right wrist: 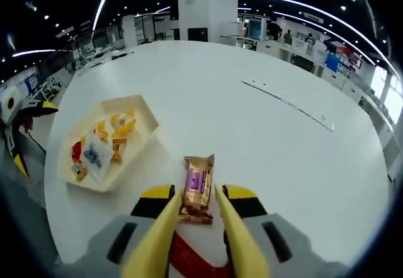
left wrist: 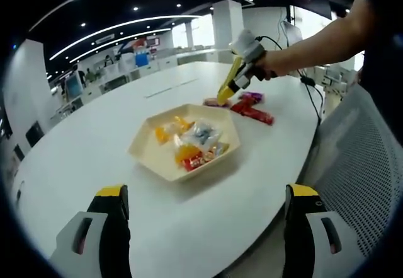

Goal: Place the target food into the container with the food tongs after gripping and lifting it, then release it inside without dropping or visibly crushing the food.

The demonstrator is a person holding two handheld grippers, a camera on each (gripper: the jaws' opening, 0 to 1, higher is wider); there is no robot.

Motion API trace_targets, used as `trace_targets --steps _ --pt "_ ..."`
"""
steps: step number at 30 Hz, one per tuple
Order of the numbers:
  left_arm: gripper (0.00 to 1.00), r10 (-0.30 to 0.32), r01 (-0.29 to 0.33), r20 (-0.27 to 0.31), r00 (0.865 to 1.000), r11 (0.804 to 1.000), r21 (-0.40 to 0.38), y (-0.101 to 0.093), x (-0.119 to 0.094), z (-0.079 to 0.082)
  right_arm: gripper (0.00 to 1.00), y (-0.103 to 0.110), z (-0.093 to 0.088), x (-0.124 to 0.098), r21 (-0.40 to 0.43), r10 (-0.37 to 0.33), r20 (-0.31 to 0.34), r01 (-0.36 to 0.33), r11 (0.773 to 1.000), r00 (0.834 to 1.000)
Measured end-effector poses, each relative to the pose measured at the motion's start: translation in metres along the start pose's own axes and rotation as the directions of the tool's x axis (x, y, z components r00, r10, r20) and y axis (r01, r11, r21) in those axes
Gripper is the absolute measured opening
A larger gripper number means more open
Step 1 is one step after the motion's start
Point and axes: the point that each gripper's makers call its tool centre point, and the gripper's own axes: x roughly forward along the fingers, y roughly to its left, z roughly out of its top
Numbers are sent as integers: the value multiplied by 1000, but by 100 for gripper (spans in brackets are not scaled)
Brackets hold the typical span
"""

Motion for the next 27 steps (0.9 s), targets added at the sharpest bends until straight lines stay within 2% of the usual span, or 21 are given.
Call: trace_targets --steps 8,13,18,27 --pt "99 4 -4 0 1000 1000 -1 1 0 0 29 -3 1 5 -21 3 -16 -4 1000 1000" --pt "99 7 -7 -4 1000 1000 0 1 0 0 25 1 0 5 9 25 -32 -25 1000 999" --pt "99 12 -12 -2 1000 1000 -3 2 0 -1 22 6 0 3 -14 31 -56 -32 999 998" --pt "99 7 -7 10 1000 1000 -16 2 -1 2 22 2 12 -4 -13 28 -35 -29 1000 999"
